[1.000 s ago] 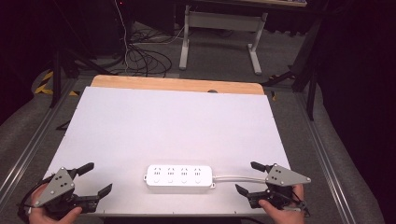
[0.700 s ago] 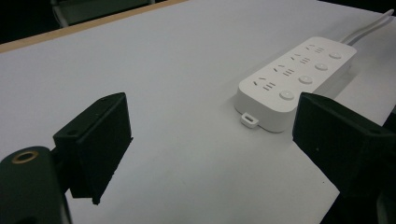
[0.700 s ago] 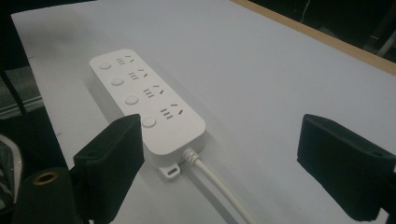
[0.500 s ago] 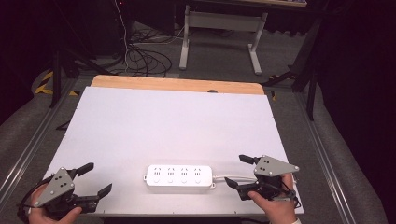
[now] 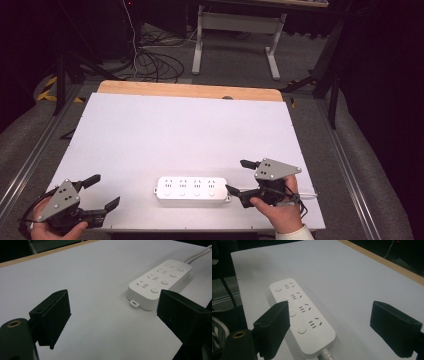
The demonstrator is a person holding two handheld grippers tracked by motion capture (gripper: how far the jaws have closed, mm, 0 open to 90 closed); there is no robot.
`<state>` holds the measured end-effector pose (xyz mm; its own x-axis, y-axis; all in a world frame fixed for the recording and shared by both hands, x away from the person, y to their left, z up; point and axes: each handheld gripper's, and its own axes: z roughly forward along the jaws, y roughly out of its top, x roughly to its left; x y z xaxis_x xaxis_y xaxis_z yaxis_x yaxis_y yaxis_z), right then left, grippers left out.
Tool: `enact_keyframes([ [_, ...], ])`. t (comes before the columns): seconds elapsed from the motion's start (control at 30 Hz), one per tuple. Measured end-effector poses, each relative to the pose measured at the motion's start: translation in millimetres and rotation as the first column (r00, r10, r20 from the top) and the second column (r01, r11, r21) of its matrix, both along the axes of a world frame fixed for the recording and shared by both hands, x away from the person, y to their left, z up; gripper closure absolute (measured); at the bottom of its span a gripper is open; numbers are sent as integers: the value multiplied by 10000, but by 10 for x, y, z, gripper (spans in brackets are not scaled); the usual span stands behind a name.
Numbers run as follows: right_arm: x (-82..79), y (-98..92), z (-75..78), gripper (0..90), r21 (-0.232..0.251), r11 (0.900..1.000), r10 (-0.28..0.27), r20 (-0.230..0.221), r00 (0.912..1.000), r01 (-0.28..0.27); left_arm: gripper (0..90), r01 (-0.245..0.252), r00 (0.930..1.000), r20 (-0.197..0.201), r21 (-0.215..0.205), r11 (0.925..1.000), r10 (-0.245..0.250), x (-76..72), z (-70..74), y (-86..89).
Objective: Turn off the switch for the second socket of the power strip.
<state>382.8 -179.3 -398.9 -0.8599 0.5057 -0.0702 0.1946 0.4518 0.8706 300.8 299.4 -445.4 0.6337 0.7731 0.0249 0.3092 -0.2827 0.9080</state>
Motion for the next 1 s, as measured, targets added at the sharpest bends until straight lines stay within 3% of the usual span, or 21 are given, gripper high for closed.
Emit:
enact_keyframes([
  [0.43, 100, 262, -31, 171, -171, 9987, 486, -159, 9987, -489, 125, 4, 10000, -11, 36, 10000, -3, 5, -6, -2],
  [0.67, 137, 408, -62, 229, -356, 9957, 841, -290, 9960, -851, 125, -23, 10000, -11, 49, 10000, 23, 5, -7, -2],
  [1.0, 186, 623, -127, 242, -541, 9907, 1217, -512, 9912, -1245, 125, 5, 10000, -19, 19, 10000, -4, 8, -10, -6],
])
